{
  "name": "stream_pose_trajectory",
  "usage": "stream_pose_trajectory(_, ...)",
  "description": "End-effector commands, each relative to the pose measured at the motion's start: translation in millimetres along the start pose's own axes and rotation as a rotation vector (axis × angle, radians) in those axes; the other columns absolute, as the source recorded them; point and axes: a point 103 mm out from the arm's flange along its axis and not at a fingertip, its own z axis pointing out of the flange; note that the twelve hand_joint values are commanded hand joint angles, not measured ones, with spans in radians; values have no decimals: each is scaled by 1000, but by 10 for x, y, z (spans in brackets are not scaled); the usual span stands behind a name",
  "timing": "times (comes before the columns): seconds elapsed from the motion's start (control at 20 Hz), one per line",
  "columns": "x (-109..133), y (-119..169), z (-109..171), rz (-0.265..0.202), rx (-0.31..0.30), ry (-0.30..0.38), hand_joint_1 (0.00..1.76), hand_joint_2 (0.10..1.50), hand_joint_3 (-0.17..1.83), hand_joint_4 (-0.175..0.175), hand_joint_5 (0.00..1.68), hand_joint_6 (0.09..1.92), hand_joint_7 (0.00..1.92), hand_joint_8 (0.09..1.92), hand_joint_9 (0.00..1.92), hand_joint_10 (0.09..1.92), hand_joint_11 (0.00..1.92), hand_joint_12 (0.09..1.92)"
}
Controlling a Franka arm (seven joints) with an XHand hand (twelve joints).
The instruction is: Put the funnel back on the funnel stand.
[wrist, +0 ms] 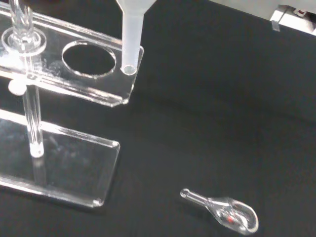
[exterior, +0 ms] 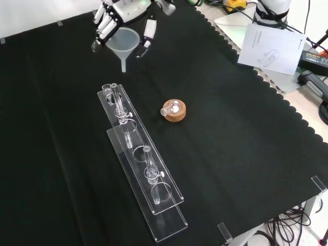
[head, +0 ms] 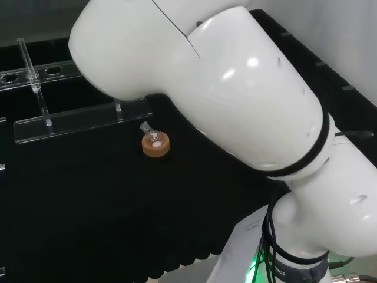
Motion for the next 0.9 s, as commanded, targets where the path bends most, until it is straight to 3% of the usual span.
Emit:
stream_pose_trajectory(0.05,153,524,60,-63,-12,44,732,794,473,-40,453,87,537,682,1052,418,710,1228)
stream_pose_trajectory(0.45,175,747,226,-71,6,54,733,793,474,-40,454,87,530,679,1052,418,711,1227)
stream_pose_trajectory(0.9,228,770,389,-82,35,65,734,791,476,-41,454,87,526,681,1051,420,712,1226)
